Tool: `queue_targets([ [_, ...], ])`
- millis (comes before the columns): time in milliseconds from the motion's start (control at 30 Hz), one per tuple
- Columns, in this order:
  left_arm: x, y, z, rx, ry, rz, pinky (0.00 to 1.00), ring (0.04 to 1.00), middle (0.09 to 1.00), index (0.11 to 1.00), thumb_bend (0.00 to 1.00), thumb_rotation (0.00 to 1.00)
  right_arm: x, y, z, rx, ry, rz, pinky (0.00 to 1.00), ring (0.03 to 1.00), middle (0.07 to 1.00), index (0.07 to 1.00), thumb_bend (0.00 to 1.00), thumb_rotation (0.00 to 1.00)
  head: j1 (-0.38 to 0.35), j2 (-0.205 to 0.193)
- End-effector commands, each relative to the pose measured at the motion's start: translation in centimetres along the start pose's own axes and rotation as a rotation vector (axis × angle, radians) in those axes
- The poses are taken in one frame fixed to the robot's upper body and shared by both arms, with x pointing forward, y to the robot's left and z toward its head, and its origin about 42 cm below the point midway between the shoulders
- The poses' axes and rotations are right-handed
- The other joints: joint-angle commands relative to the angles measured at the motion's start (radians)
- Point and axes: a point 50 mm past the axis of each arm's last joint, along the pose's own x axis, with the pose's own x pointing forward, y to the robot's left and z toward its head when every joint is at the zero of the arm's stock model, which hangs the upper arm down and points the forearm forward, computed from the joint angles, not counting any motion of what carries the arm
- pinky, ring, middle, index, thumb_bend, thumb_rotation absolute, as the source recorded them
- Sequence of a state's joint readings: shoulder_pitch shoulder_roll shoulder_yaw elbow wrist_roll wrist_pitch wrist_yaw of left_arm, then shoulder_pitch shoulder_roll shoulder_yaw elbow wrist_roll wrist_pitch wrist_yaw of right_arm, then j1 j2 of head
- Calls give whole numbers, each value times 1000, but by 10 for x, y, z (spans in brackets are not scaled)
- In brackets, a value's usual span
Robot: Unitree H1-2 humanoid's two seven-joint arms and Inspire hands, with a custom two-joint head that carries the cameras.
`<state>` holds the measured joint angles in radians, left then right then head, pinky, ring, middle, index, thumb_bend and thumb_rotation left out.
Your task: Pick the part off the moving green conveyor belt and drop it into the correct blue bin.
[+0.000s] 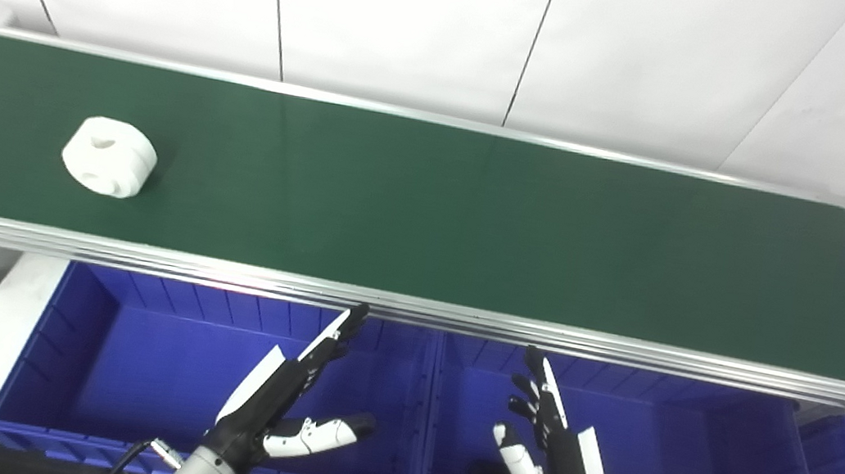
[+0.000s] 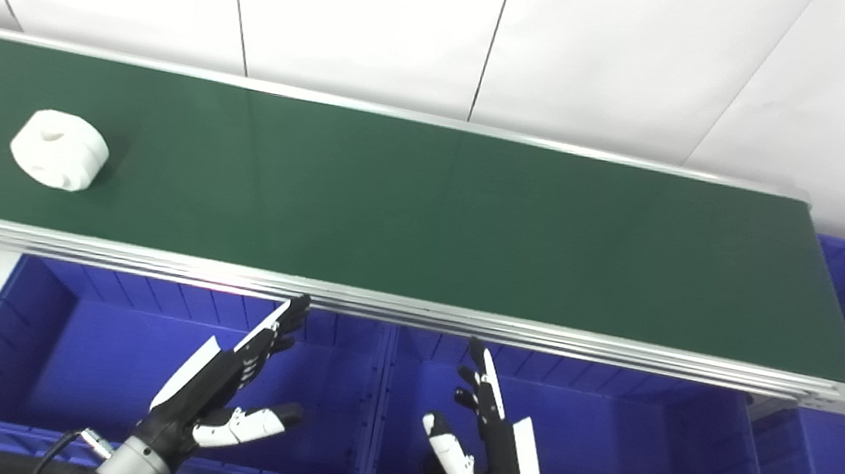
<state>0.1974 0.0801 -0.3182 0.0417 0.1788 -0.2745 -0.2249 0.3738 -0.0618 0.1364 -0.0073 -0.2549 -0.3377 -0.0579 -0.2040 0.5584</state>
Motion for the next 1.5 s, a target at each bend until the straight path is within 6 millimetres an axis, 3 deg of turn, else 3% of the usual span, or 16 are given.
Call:
queue_targets([
  [0, 5, 3, 8, -3, -69, 21, 968, 998, 1000, 989, 556, 606, 1, -1, 8, 27, -82, -43, 844, 928, 984, 993, 595, 879, 1, -6],
  [333, 9, 3, 2, -3, -59, 10, 941, 986, 997, 982, 540, 535, 2, 1, -1, 48, -86, -97, 838, 918, 960, 983, 610, 858, 32, -38],
  [467, 12, -1, -1, 1, -53, 9, 918, 973, 989, 977, 555, 533, 2, -3, -6, 46, -77, -98, 846, 920, 963, 987, 608, 872, 160, -73],
  [500, 12, -2, -1, 3, -54, 9, 900, 964, 985, 974, 563, 530, 2, -3, -7, 45, -74, -100, 848, 922, 963, 988, 608, 875, 160, -73],
  [533, 13, -3, -1, 5, -57, 8, 889, 959, 983, 973, 567, 529, 2, -4, -9, 45, -69, -100, 849, 924, 965, 989, 609, 877, 215, -98],
  [567, 14, -4, -2, 8, -63, 9, 877, 952, 980, 971, 572, 528, 2, -5, -10, 46, -66, -99, 849, 926, 967, 992, 608, 880, 215, -98],
  [600, 15, -6, -3, 11, -68, 11, 865, 941, 973, 965, 585, 525, 2, -6, -12, 45, -61, -96, 855, 932, 970, 996, 601, 888, 264, -128],
  [833, 22, -13, -10, 2, -93, 7, 797, 887, 927, 919, 647, 397, 4, -12, -20, 54, -43, -77, 923, 984, 1000, 1000, 440, 973, 334, -177],
  [1067, 24, -14, -9, -11, -117, 21, 772, 869, 909, 897, 678, 305, 3, -11, -21, 69, -38, -74, 958, 996, 1000, 1000, 371, 1000, 341, -182],
  [1267, 25, -1, 14, 14, -210, 39, 786, 874, 905, 895, 705, 328, 2, -13, -21, 66, -41, -74, 955, 990, 1000, 1000, 348, 1000, 341, -168],
  [1467, 31, 48, 70, 96, -314, 85, 778, 881, 923, 912, 746, 370, 1, -16, -19, 54, -51, -72, 948, 985, 1000, 1000, 349, 1000, 359, -150],
])
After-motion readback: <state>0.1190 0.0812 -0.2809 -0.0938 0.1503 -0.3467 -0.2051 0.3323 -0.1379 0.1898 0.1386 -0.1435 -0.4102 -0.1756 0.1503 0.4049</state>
